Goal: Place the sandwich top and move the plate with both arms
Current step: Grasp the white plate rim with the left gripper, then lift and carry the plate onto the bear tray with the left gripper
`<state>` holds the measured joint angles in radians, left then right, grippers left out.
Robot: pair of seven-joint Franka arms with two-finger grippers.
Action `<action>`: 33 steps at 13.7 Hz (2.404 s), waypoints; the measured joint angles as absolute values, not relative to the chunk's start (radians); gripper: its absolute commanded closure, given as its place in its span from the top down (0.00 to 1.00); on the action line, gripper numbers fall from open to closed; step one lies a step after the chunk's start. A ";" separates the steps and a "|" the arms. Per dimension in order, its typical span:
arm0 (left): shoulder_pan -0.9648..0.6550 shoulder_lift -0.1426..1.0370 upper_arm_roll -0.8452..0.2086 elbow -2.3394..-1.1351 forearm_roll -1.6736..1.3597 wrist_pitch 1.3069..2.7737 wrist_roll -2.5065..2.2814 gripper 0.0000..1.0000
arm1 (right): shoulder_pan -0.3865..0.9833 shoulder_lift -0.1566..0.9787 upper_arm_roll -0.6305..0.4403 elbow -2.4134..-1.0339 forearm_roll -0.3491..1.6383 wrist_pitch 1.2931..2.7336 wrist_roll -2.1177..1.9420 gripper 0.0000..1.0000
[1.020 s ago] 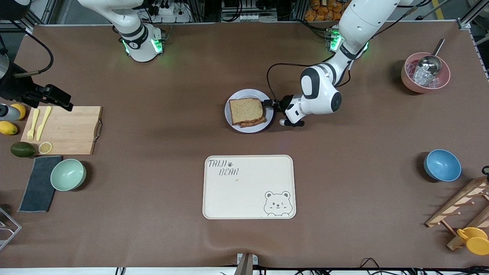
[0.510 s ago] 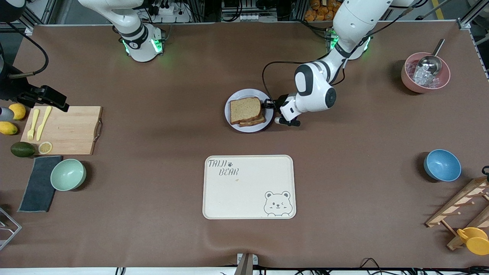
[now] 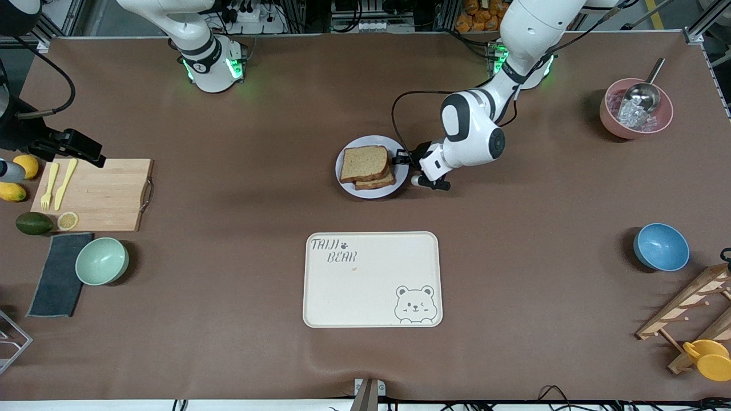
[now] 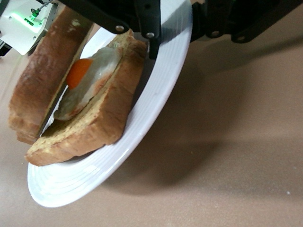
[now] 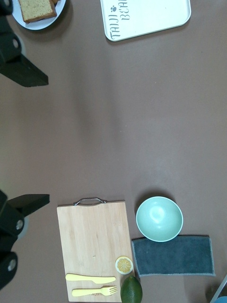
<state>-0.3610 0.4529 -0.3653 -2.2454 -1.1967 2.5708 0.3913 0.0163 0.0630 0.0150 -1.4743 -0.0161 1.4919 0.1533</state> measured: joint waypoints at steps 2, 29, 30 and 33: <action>-0.360 0.446 -0.365 -2.245 -1.209 2.571 0.388 0.00 | 0.016 0.063 0.015 -1.476 -0.016 1.492 0.153 1.00; -0.307 0.784 -0.264 -1.608 -1.260 2.638 -0.094 0.00 | 0.011 0.064 0.013 -1.484 -0.016 1.492 0.153 1.00; -0.313 0.802 -0.264 -1.591 -1.260 2.648 -0.097 0.00 | 0.011 0.064 0.013 -1.484 -0.016 1.492 0.153 1.00; -0.328 0.844 -0.260 -1.546 -1.260 2.671 -0.099 0.00 | 0.011 0.064 0.013 -1.485 -0.016 1.492 0.153 1.00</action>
